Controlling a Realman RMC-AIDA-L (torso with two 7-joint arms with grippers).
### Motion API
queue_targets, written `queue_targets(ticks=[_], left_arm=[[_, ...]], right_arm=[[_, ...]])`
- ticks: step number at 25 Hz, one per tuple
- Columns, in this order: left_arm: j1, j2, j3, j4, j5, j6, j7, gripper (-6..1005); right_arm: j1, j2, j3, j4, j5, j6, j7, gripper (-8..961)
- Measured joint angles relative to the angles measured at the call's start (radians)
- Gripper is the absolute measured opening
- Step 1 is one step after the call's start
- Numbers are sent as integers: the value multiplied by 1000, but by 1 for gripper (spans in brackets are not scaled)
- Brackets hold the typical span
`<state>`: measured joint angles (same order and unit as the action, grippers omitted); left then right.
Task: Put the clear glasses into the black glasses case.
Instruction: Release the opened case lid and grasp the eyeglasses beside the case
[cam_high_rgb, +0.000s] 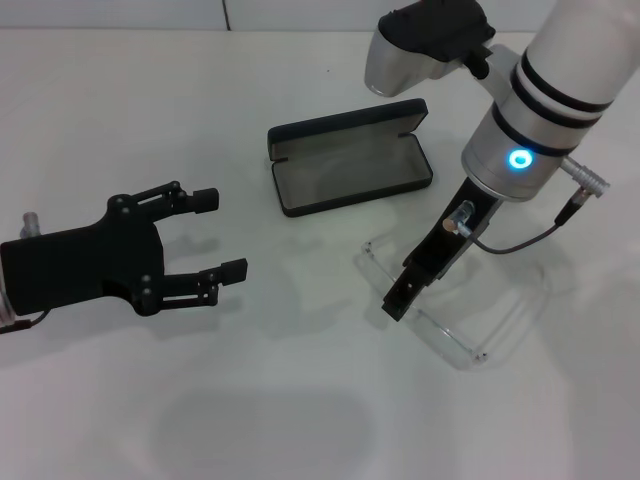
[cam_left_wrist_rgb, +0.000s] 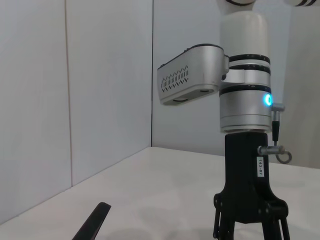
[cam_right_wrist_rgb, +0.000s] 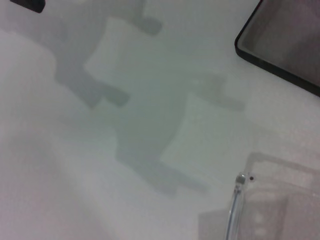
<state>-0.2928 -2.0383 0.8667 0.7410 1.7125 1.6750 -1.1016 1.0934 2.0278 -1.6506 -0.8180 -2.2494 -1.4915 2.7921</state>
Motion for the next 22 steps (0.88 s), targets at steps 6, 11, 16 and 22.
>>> queue_targets(ticks=[6, 11, 16, 22], left_arm=[[4, -9, -12, -3, -2, -7, 19, 864], [4, -18, -37, 3, -3, -3, 23, 865], [3, -18, -37, 0, -3, -3, 30, 865], [2, -18, -37, -1, -3, -4, 38, 865]], right_arm=[[-1, 0, -29, 4, 23, 14, 0, 701], [16, 0, -66, 39, 29, 22, 1, 691], [16, 0, -105, 15, 29, 26, -32, 680], [8, 0, -107, 18, 30, 37, -42, 585]])
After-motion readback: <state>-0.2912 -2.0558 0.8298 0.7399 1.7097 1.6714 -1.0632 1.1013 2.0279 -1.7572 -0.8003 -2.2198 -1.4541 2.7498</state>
